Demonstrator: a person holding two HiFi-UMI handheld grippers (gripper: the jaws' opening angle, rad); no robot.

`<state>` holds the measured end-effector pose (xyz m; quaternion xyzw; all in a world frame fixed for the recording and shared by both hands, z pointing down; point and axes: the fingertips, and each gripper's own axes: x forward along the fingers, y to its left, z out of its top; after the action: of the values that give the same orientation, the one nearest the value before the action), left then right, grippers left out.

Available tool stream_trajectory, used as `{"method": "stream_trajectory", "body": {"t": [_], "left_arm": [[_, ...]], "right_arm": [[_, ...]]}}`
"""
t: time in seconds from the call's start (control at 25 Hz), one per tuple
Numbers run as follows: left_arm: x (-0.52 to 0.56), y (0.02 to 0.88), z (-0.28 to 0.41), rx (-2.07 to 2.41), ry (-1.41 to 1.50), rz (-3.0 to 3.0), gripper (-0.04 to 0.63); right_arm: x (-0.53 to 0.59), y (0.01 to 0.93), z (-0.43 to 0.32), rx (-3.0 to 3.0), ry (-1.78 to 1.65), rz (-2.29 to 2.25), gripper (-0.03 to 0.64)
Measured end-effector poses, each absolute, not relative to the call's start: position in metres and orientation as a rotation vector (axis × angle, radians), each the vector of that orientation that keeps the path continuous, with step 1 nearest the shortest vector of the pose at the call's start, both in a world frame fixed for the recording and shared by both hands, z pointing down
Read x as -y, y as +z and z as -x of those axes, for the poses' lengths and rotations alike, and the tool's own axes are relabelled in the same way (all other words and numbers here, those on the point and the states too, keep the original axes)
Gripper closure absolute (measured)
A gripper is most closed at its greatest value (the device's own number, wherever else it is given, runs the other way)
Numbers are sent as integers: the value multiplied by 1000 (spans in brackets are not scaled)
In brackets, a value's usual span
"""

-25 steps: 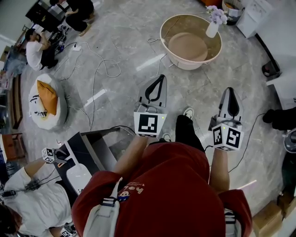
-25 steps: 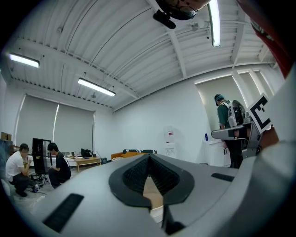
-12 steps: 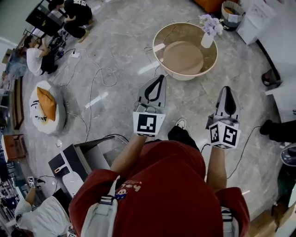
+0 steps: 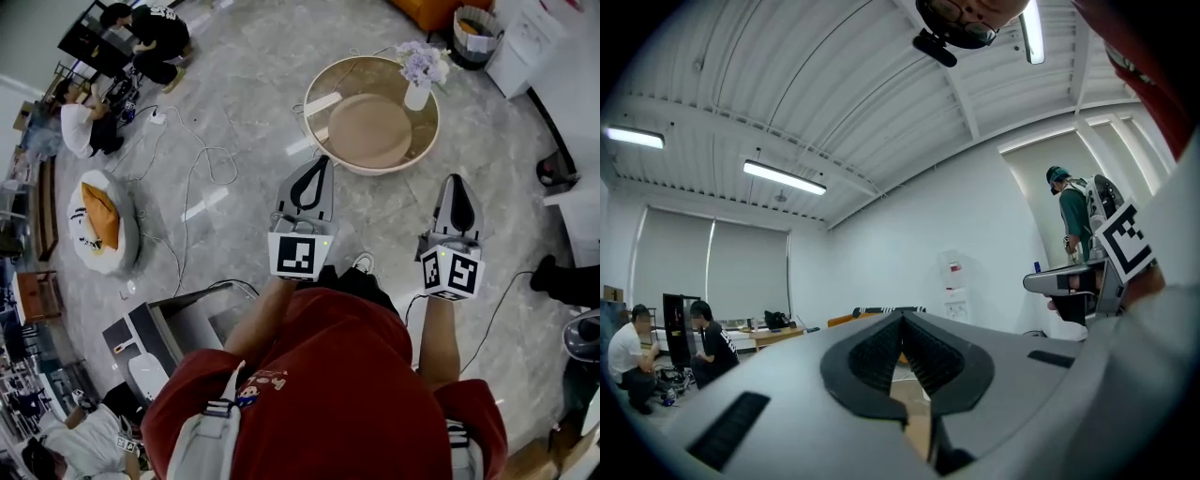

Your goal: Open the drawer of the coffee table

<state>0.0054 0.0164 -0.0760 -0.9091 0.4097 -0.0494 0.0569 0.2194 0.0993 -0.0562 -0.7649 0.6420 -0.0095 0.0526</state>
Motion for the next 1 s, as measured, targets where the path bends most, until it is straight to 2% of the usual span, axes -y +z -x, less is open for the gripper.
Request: {"method": "stream_trajectory", "body": {"t": [0.36, 1.0], "left_arm": [[9, -68, -23, -1213, -180, 2762, 581], [47, -32, -8, -1223, -240, 2820, 581]], "right_arm": [[-80, -43, -238, -1919, -78, 2347, 589], [-40, -18, -213, -1995, -135, 2364, 589]]}}
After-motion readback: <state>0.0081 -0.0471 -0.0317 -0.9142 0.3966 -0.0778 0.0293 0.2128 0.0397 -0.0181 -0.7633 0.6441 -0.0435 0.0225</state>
